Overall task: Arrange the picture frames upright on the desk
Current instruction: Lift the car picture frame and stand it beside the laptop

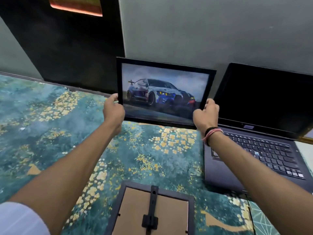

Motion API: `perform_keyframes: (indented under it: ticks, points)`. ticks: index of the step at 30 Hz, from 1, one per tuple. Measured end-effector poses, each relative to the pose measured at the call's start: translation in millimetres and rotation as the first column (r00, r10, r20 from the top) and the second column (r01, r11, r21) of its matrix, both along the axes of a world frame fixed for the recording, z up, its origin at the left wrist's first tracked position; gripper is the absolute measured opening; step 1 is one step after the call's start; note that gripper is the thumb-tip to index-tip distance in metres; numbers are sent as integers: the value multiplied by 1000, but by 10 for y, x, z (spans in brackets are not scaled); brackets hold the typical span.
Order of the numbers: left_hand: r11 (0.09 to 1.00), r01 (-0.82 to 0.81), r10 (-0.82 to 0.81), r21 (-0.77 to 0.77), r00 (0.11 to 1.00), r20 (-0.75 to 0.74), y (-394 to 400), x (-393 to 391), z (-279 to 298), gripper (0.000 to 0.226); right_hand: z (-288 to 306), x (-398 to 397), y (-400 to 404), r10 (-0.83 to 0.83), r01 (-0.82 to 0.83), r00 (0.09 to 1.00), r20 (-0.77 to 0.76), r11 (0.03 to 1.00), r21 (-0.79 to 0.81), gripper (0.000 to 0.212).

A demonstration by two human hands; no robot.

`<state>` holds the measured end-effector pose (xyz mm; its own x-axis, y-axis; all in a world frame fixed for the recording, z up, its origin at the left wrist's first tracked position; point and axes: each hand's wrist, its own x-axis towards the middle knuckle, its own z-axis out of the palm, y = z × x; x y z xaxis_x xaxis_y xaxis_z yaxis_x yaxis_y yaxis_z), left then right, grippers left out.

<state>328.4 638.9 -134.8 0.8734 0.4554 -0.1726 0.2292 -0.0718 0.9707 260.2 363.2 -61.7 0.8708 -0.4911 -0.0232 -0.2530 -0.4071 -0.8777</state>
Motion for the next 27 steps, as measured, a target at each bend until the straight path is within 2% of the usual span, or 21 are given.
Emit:
perform_keyframes:
  ticks: [2,5,10,14,16,19,22,27]
  points:
    - [999,48,-48,3,999,-5,23,187,-130,70,-9,38,23,-15,15,1000,2,1000,23,76]
    - [994,113,-113,5,994,-6,7,368,-219,73,-52,103,21,-11,11,1000,-19,1000,10,57]
    - [992,127,-126,-2,992,19,48,582,-345,75,-168,238,45,-60,61,998,-25,998,9,53]
    - [994,110,-109,-29,993,33,91,665,-405,75,-176,287,121,-47,47,999,-16,997,58,69]
    - [994,101,-99,-41,994,45,72,660,-395,73,-169,294,138,-57,57,998,-2,996,63,69]
    - [993,105,-103,-48,994,36,-84,447,-123,70,-176,267,139,-46,45,999,5,996,71,78]
    - [989,135,-134,-60,991,30,-185,334,23,77,-164,249,137,-33,33,999,8,996,82,90]
    - [981,185,-186,-63,982,-15,-279,138,172,78,-115,206,143,-3,3,1000,2,996,93,94]
